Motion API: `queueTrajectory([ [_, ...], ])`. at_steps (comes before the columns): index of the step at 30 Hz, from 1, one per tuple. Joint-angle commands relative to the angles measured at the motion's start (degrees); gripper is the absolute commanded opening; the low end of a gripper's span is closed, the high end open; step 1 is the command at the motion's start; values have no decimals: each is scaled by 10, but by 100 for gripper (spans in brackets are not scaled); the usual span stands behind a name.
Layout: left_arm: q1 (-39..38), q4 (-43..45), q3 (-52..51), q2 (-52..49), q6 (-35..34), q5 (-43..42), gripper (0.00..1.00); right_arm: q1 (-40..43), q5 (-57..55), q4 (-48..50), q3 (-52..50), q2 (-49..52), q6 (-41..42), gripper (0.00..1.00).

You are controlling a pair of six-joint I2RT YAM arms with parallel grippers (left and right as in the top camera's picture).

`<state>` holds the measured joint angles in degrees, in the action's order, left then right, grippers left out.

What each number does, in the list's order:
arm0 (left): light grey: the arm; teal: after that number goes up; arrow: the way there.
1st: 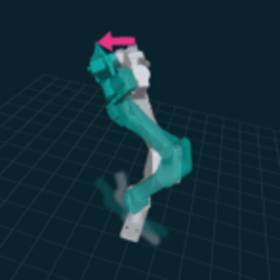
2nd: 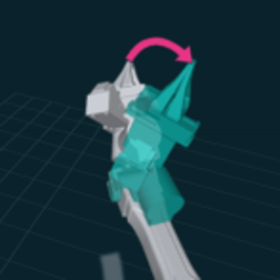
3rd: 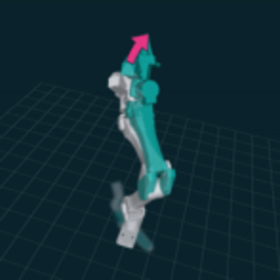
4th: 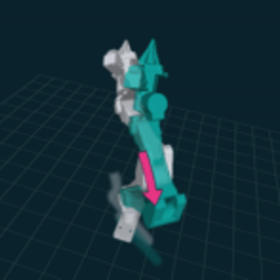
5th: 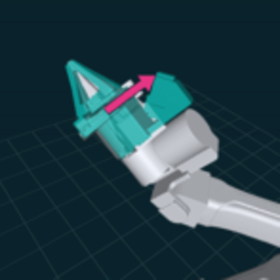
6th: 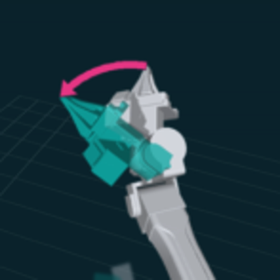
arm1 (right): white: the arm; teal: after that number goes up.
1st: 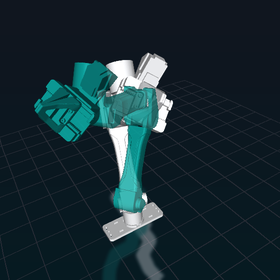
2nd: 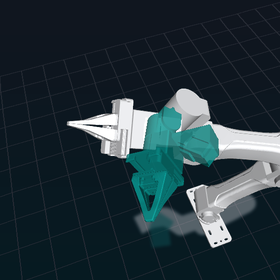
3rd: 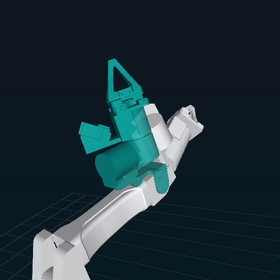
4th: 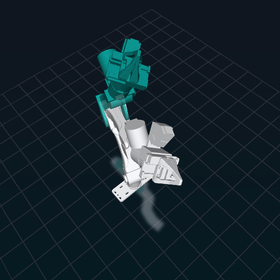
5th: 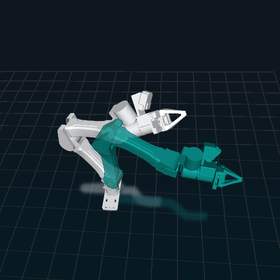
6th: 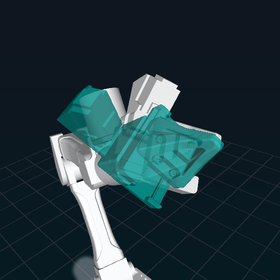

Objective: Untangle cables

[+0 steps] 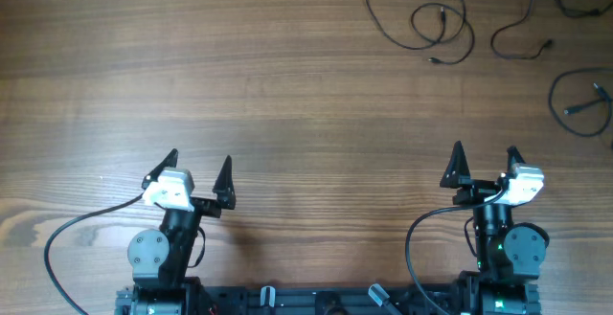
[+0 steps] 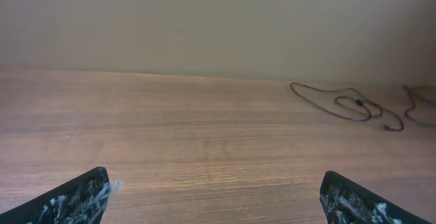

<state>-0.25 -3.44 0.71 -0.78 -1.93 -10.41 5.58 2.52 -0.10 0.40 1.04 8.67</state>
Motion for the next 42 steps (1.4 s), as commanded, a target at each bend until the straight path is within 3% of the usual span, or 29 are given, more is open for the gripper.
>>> queueTrajectory([
  [1, 4, -3, -4, 6, 30, -7, 100, 4, 4, 2, -1, -6, -10, 100],
  [42, 5, 0, -4, 5, 30, -5, 100, -12, -12, 3, -1, -6, -25, 100],
])
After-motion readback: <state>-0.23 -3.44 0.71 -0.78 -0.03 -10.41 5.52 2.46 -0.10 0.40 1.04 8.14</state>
